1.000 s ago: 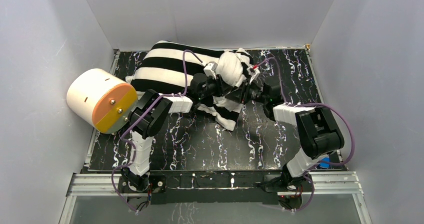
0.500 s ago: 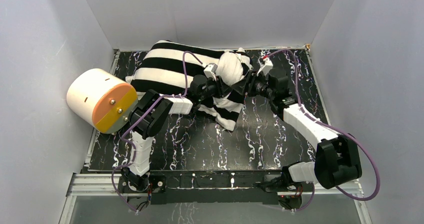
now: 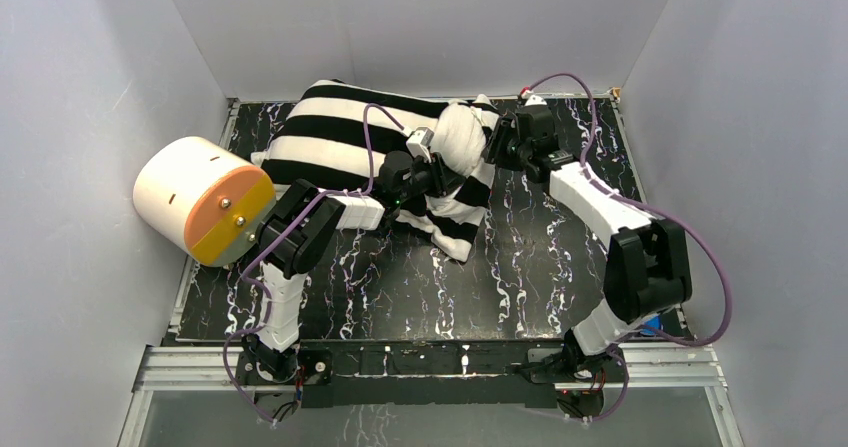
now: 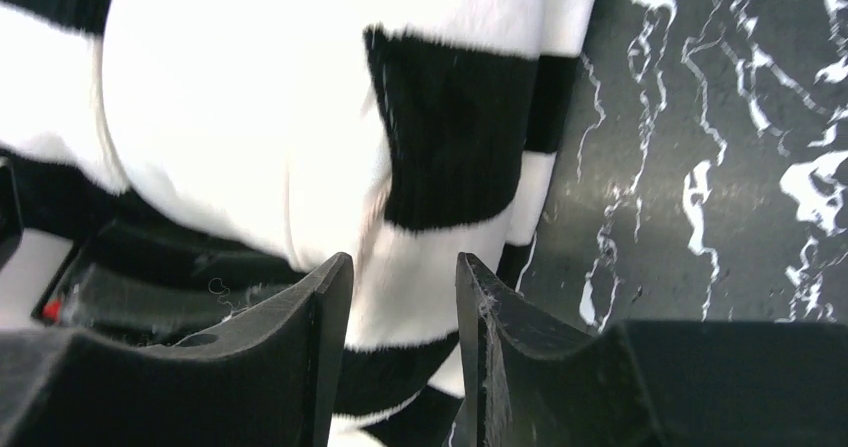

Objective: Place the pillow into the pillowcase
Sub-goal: Stuff the pillow into the pillowcase, then smooth out the pillow at the center of the board.

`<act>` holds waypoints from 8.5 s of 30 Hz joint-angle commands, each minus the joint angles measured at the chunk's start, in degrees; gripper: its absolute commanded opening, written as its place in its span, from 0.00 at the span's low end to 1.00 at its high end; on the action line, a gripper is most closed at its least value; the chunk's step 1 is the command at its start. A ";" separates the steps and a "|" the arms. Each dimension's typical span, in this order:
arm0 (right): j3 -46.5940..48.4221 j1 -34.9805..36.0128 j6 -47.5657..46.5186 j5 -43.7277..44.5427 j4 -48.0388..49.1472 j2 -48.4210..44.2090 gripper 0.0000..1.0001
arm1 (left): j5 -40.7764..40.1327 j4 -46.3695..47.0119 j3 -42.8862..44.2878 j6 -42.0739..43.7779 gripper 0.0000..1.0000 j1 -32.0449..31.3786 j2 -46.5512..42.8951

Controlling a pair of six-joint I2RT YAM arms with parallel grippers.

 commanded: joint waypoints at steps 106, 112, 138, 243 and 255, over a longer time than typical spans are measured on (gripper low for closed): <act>6.63 -4.58 50.78 -58.48 76.92 13.24 0.00 | -6.67 -32.57 15.37 0.24 0.25 -1.58 22.21; 8.61 -4.61 59.87 -59.84 84.93 11.50 0.00 | -6.10 -31.64 15.34 -1.96 0.25 -1.73 23.91; 7.88 3.76 -5.14 0.98 -11.19 -3.46 0.42 | -3.23 -28.17 12.59 -4.67 0.25 -0.17 22.96; 17.04 -2.99 28.52 -18.87 6.97 -20.58 0.00 | 0.21 -42.48 -10.08 93.26 0.71 -28.42 -54.60; 17.54 -2.80 29.19 -18.31 7.04 -20.71 0.00 | -13.63 -24.36 -11.87 105.65 0.74 -30.17 -42.00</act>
